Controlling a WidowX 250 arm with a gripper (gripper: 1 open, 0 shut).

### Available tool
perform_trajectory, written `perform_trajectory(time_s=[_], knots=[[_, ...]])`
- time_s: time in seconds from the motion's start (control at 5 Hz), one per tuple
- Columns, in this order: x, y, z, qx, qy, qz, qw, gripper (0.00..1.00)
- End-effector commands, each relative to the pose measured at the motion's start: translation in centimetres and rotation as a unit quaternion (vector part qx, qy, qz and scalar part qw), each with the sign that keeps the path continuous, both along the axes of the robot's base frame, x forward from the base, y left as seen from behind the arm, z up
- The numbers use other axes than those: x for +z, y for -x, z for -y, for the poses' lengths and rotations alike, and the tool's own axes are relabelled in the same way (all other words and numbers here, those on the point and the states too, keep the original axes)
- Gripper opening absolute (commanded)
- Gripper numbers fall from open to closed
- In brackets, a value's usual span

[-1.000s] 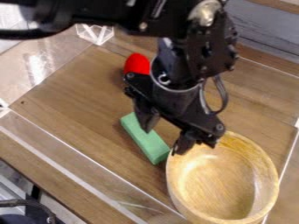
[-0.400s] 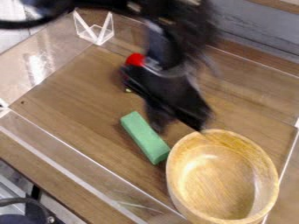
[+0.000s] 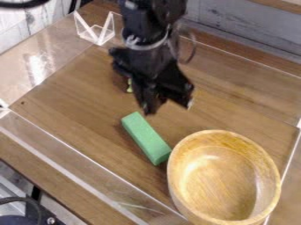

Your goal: Remove the green block from the brown bowl and put it on the table

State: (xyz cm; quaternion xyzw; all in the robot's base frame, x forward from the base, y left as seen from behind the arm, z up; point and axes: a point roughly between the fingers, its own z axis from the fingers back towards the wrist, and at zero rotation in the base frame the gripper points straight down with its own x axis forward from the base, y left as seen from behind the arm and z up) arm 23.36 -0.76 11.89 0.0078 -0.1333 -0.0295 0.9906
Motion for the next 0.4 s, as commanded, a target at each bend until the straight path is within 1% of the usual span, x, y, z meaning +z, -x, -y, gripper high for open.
perform_trajectory(time_s=[0.0,0.2], knots=[[2.3,-1.8,-0.3,0.019,0.001,0.030,0.9994,0.00],[3.0,-2.8,0.2,0.033,0.005,0.034,0.9988,0.00]])
